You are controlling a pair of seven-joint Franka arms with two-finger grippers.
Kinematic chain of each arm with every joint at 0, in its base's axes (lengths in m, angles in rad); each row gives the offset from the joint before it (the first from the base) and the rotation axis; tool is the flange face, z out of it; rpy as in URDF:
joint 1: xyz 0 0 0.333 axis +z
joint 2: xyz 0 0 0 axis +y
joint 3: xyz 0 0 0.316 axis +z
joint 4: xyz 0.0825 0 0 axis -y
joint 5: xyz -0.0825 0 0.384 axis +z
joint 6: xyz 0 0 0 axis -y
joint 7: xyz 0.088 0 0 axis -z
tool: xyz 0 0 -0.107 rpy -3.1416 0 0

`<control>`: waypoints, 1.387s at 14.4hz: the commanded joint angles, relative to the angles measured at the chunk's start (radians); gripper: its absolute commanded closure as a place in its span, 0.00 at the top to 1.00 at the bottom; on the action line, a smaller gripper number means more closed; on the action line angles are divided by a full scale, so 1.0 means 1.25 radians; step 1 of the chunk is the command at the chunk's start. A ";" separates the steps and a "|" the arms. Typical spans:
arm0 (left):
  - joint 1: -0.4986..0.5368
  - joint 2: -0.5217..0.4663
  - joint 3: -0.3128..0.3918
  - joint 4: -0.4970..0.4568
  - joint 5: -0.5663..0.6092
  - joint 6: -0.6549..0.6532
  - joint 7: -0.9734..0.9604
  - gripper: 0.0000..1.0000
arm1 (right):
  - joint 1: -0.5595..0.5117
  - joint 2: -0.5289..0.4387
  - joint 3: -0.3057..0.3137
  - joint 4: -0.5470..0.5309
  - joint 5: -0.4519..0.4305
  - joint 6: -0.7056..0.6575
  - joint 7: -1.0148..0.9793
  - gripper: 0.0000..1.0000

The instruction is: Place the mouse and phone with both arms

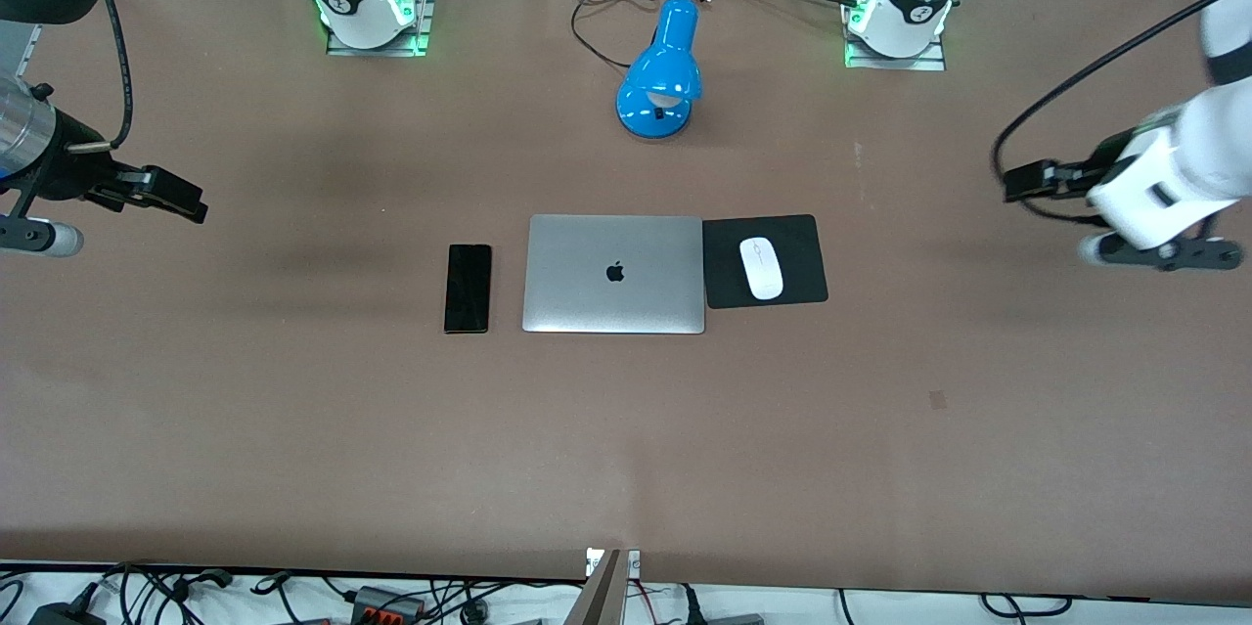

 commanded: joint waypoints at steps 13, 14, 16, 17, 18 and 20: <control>-0.107 -0.226 0.132 -0.205 -0.083 0.140 -0.040 1.00 | -0.012 0.008 0.008 0.019 0.005 -0.006 -0.005 1.00; -0.107 -0.225 0.131 -0.204 -0.082 0.139 -0.040 1.00 | -0.011 0.008 0.008 0.019 0.004 -0.007 -0.004 1.00; -0.106 -0.221 0.127 -0.204 -0.075 0.135 -0.034 1.00 | -0.009 0.008 0.008 0.019 0.000 -0.007 -0.004 1.00; -0.105 -0.221 0.126 -0.204 -0.075 0.113 -0.035 1.00 | -0.011 0.008 0.008 0.019 0.002 -0.007 -0.004 1.00; -0.105 -0.221 0.126 -0.203 -0.075 0.103 -0.037 1.00 | -0.012 0.008 0.008 0.019 0.002 -0.007 -0.004 1.00; -0.105 -0.218 0.126 -0.178 -0.073 0.099 -0.040 1.00 | -0.012 0.008 0.008 0.019 0.002 -0.006 -0.005 1.00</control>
